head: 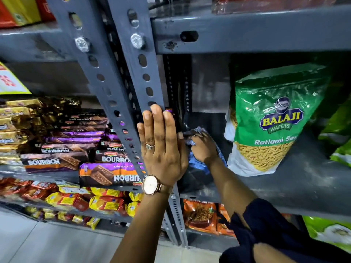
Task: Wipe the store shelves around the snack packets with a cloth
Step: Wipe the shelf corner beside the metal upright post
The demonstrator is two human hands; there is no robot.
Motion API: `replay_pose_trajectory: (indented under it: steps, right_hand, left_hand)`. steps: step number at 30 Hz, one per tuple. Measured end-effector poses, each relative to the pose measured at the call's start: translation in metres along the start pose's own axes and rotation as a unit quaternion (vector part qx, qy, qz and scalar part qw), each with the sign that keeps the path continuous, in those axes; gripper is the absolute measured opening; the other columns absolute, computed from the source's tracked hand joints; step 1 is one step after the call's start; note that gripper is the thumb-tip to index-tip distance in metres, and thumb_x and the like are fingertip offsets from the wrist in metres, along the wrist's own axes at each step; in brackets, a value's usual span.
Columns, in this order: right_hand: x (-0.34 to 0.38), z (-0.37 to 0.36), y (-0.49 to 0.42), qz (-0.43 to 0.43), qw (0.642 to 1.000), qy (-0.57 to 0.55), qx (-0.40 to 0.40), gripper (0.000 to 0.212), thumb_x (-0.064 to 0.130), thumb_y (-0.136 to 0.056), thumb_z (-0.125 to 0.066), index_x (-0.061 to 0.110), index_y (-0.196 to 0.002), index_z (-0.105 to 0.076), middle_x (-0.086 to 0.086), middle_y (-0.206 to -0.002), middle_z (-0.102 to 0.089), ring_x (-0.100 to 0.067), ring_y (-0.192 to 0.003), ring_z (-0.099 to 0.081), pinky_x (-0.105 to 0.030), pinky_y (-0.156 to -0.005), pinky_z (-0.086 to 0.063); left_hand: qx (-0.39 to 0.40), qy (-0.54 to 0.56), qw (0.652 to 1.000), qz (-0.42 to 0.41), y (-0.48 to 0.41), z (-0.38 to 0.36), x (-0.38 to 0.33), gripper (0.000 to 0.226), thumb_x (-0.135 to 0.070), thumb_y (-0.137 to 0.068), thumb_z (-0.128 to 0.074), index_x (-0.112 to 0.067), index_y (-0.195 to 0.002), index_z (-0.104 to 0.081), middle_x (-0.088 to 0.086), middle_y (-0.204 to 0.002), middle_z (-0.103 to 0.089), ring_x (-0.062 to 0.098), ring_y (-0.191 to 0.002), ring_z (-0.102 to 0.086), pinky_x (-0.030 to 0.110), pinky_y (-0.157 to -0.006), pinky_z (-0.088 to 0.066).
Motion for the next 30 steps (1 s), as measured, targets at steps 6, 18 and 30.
replay_pose_trajectory:
  steps: [6,18,30]
  right_hand:
    - [0.021,-0.008,0.052,0.107,0.993,-0.032,0.03,0.047,0.009,-0.067,-0.041,0.022,-0.104,-0.067,-0.007,-0.12,-0.066,-0.025,-0.116,-0.057,-0.045,-0.111,-0.033]
    - [0.015,0.072,0.138,0.007,0.982,-0.189,-0.023,0.046,-0.011,-0.062,-0.039,0.005,-0.091,-0.071,-0.011,-0.1,-0.071,-0.028,-0.093,-0.063,-0.026,-0.088,-0.038]
    - [0.03,0.022,0.124,0.121,0.968,-0.158,0.149,0.069,-0.004,-0.056,-0.028,0.018,-0.11,-0.066,-0.006,-0.124,-0.063,-0.016,-0.125,-0.047,-0.029,-0.113,-0.031]
  left_hand:
    - [0.01,0.007,1.0,0.008,-0.001,0.001,0.0,0.08,-0.012,-0.084,-0.052,-0.012,-0.144,0.0,-0.005,-0.155,0.015,0.02,-0.144,0.006,0.041,-0.118,-0.004]
    - [0.004,0.006,1.0,0.01,-0.002,0.004,-0.001,0.075,-0.011,-0.086,-0.048,-0.011,-0.144,-0.002,-0.004,-0.156,0.013,0.02,-0.144,0.004,0.042,-0.119,-0.004]
    - [0.025,-0.002,0.999,0.023,-0.002,0.007,-0.002,0.076,-0.008,-0.087,-0.049,-0.012,-0.144,0.001,-0.007,-0.154,0.019,0.017,-0.143,0.008,0.038,-0.119,0.0]
Point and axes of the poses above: each hand's wrist, its own y-axis away from the middle knuckle, its own z-axis out of the back of the hand, x = y × z, the point moved 5 cm from there along -y, towards the middle knuckle
